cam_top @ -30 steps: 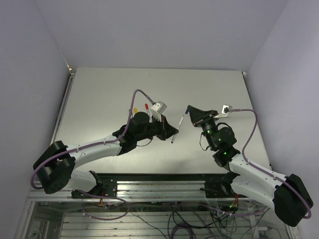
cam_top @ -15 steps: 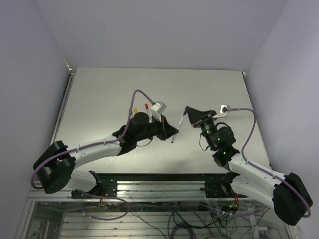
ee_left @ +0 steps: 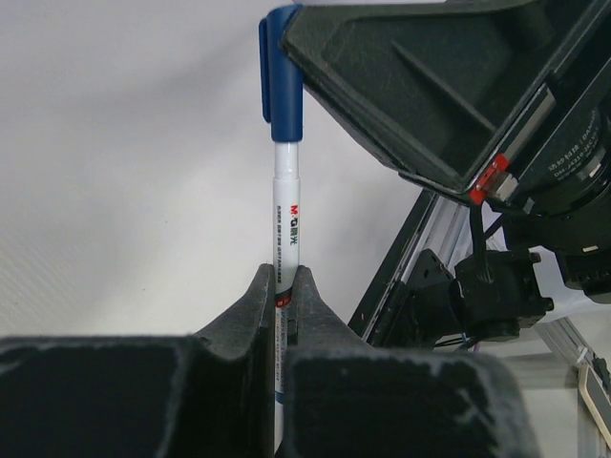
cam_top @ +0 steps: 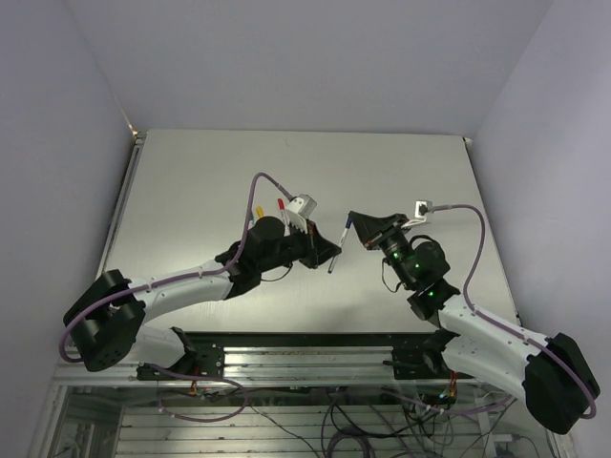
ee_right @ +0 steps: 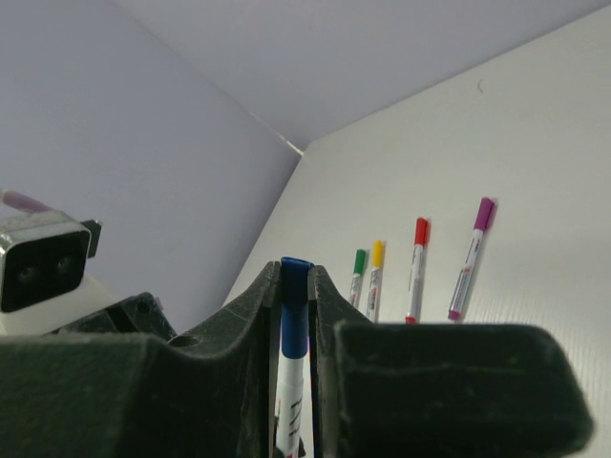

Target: Insert the pens into the pen caps

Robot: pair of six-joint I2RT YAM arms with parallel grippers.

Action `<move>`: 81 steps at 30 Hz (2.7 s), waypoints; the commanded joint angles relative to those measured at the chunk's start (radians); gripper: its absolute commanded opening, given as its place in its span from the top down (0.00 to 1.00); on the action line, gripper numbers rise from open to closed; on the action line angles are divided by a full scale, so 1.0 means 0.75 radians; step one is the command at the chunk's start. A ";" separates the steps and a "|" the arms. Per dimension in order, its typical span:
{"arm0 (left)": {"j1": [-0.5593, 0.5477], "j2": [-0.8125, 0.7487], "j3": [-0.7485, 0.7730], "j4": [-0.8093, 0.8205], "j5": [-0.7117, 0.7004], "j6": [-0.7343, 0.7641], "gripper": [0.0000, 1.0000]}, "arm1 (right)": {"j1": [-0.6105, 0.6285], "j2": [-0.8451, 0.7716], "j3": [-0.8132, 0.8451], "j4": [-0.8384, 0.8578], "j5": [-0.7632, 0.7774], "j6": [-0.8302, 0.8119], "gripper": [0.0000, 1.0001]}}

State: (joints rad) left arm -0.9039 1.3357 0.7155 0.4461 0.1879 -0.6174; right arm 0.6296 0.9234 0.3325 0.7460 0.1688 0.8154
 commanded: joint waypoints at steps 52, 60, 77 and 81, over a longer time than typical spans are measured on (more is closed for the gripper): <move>0.113 -0.208 -0.157 -0.024 -0.502 -0.091 0.93 | 0.257 0.194 0.248 -0.657 0.207 -0.189 0.89; 0.273 -0.136 -0.165 -0.202 -0.531 -0.143 0.93 | 0.258 0.094 0.198 -0.804 0.347 -0.116 0.89; 0.439 0.391 0.193 -0.387 -0.553 -0.064 0.89 | 0.258 -0.026 0.165 -0.947 0.450 -0.033 0.89; 0.451 0.473 0.256 -0.428 -0.577 -0.079 0.89 | 0.258 -0.029 0.157 -0.947 0.446 -0.024 0.90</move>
State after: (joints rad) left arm -0.5816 1.6497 0.8520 0.1654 -0.2062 -0.6849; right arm 0.8204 0.9161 0.4637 0.0448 0.4805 0.7792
